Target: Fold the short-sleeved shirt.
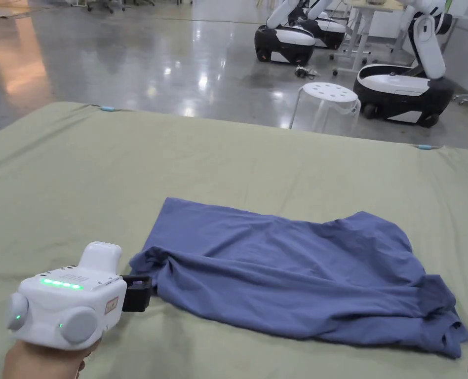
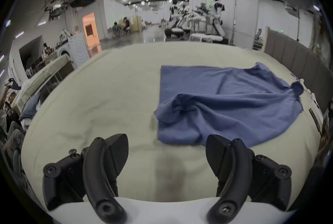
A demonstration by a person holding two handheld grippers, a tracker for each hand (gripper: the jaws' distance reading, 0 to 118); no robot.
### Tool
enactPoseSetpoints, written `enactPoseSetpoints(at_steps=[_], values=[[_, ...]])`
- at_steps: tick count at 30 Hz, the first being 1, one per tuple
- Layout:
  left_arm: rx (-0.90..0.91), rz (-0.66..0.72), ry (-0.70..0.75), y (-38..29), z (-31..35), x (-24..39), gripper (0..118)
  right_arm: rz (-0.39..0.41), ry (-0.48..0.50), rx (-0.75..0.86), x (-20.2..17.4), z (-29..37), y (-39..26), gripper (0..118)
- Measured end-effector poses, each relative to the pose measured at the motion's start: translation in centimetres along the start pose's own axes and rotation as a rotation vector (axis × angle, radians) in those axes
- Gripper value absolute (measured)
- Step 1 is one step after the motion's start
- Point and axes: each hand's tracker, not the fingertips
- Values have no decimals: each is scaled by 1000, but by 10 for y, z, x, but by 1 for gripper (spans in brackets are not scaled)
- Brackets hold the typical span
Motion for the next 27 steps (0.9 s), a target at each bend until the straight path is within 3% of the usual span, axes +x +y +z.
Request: enactPoseSetpoints(at_steps=[5,6,8,9,10,11,14,15,16,19,20,21,23,27], values=[[-118,48,-39,16,-58,3,86,6,-41,-56,12,-24,-1,1],[-153,51,-76,16,-63,15,77,9,-50,-68,16,-31,-1,1],[-152,47,-73,15,-65,22,32,6,-70,-102,24,-49,0,1],[-115,14,-3,17,-60,27,17,2,-78,-138,29,-61,1,2],[-118,27,-42,19,-55,30,16,-6,-75,-152,35,-73,2,2],[-119,30,-49,21,-53,29,16,-9,-73,-160,41,-85,2,12],[-82,27,-51,24,-39,29,13,10,-89,-255,58,-131,1,99],[-66,26,-51,25,-34,30,13,11,-85,-288,63,-145,1,115],[-55,28,-54,27,-29,30,13,6,-81,-314,68,-158,1,117],[-42,30,-47,34,-24,29,13,-7,-95,-353,75,-186,-1,115],[-39,33,-47,35,-23,29,13,-19,-95,-376,77,-193,-3,108],[-41,34,-47,34,-25,29,13,-38,-90,-416,80,-199,-4,63],[-59,40,-51,33,-33,28,13,-51,-62,-417,80,-202,-4,17],[-74,47,-55,26,-37,26,10,-56,-32,-400,70,-191,12,12]])
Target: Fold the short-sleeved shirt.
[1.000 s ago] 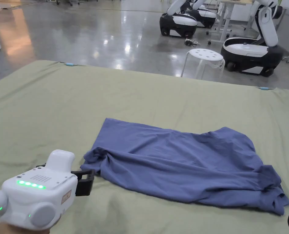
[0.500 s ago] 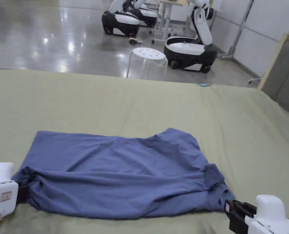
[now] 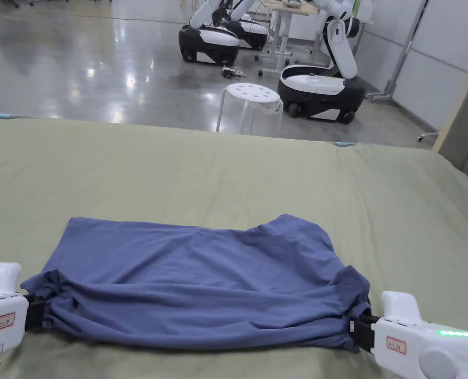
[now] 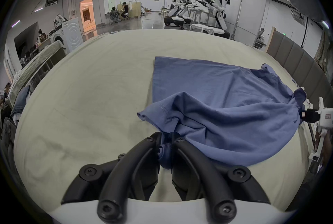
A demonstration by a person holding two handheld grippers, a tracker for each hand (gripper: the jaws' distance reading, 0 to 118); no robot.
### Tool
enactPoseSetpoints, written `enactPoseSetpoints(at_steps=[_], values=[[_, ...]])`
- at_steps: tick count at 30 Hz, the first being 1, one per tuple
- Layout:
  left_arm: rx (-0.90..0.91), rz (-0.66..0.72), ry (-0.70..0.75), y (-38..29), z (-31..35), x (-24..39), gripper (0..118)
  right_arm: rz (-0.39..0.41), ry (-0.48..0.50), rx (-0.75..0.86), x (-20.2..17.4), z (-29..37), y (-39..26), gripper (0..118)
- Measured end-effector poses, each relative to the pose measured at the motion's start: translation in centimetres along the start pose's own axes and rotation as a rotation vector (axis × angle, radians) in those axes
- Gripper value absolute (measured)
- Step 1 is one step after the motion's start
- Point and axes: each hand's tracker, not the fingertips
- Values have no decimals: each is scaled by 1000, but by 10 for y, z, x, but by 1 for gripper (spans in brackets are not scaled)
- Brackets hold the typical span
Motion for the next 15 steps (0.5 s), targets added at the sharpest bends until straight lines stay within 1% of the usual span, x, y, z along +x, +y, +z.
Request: enactPoseSetpoints(at_steps=[2,5,8,11,15], values=[[10,10,-3,1,12,-1,10,-17,22,19,3,18,6,12],[24,30,-46,6,43,-5,10,-30,49,45,5,57,17,12],[32,22,-78,3,81,-7,10,-8,66,64,4,100,18,12],[31,36,-103,-15,122,-7,10,-10,85,59,12,134,1,12],[-3,65,-102,-57,155,-12,10,-30,86,24,26,153,-44,12]])
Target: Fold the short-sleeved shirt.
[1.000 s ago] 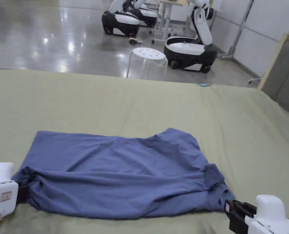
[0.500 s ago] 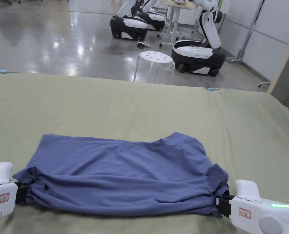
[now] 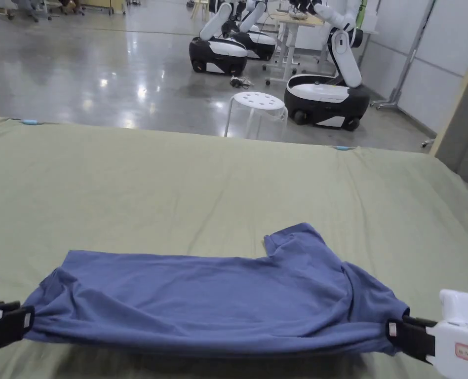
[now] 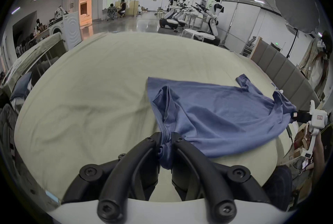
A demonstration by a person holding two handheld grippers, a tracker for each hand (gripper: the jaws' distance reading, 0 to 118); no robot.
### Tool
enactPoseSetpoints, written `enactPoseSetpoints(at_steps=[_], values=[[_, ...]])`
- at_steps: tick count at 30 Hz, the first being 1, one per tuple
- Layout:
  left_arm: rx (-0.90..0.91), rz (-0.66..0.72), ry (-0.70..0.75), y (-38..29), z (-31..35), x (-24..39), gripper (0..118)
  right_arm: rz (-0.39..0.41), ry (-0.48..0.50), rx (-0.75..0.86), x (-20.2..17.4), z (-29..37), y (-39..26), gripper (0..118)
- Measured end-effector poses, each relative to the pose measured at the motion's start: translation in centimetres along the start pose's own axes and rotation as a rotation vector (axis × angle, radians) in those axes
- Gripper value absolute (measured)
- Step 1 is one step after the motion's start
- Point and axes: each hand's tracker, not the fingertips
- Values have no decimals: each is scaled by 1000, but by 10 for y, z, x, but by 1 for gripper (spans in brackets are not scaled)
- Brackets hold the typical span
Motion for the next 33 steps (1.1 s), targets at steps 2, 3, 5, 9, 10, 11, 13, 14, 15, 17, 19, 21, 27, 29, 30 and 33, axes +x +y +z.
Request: enactPoseSetpoints(at_steps=[2,3,5,9,10,11,13,14,15,17,19,21,27,29,30,33], values=[[-24,24,-3,-24,4,-6,10,-57,12,-33,8,0,-27,12],[-38,43,-3,-35,1,-9,10,-87,28,-44,11,-3,-40,12],[-66,82,-9,-50,-7,-11,11,-127,24,-48,14,-12,-60,12],[26,28,97,-58,-7,-16,81,-137,-30,11,16,-18,-75,110],[72,0,133,-55,6,-12,82,-131,-46,17,12,-10,-72,118],[145,-27,142,-54,23,-7,82,-118,-57,56,7,1,-69,115],[332,-66,153,-54,51,4,82,-54,-60,221,-15,34,-60,115],[399,-80,154,-53,62,12,82,-15,-54,273,-27,44,-57,115],[452,-91,156,-51,71,20,82,20,-45,352,-40,53,-55,115],[543,-118,176,-52,83,48,81,83,-47,484,-65,65,-47,115],[547,-160,177,-47,81,65,80,141,-51,562,-94,69,-44,113],[522,-185,156,-42,74,75,41,166,14,574,-112,66,-42,70],[398,-179,143,-27,37,47,3,215,53,519,-139,42,-41,2],[334,-202,169,-8,8,31,3,237,63,504,-138,37,-38,2],[305,-209,163,4,-7,21,3,249,59,496,-139,32,-37,2],[212,-221,172,44,-68,6,3,259,43,477,-135,20,-30,2]])
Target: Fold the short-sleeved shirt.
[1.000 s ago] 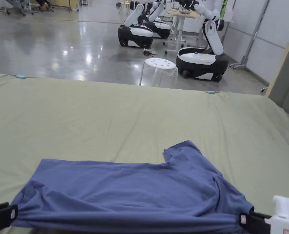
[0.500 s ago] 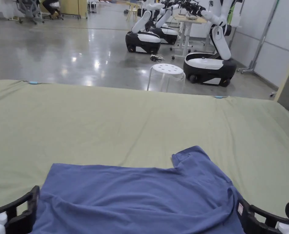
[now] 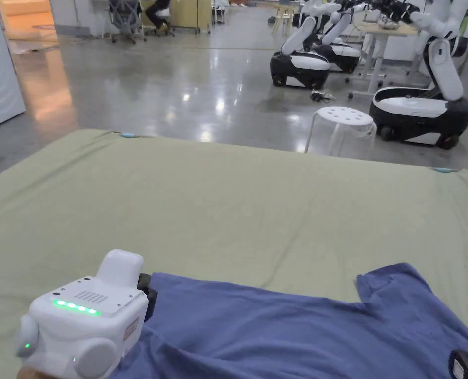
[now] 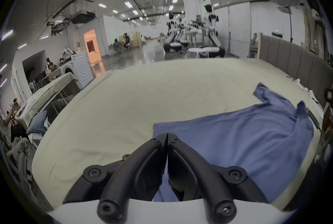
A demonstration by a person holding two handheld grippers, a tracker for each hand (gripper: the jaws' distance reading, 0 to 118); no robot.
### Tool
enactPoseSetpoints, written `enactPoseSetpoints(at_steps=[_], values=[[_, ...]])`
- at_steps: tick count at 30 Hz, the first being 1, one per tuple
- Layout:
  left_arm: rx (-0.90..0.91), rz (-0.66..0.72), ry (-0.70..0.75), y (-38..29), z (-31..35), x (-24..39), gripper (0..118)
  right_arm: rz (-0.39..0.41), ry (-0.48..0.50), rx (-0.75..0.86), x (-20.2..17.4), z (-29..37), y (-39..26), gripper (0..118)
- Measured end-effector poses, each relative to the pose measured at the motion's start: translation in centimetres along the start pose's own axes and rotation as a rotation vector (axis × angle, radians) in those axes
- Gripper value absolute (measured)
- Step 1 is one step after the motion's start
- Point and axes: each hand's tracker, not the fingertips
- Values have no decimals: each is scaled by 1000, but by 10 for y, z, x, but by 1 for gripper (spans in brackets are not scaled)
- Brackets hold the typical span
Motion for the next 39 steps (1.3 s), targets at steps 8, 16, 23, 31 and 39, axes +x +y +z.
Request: enactPoseSetpoints(at_steps=[8,16,23,31,39], values=[[-277,-49,11,32,-185,-2,84,-35,-80,-93,35,-37,-6,2],[-298,-25,-66,19,-164,34,6,-66,-179,-316,123,-135,22,2],[-139,-52,-75,46,-101,42,6,-84,-173,-684,180,-277,3,118],[-146,-40,-100,56,-85,34,6,-61,-176,-766,162,-292,-11,1],[-45,30,-104,62,-16,12,6,-9,-89,-469,143,-173,66,1]])
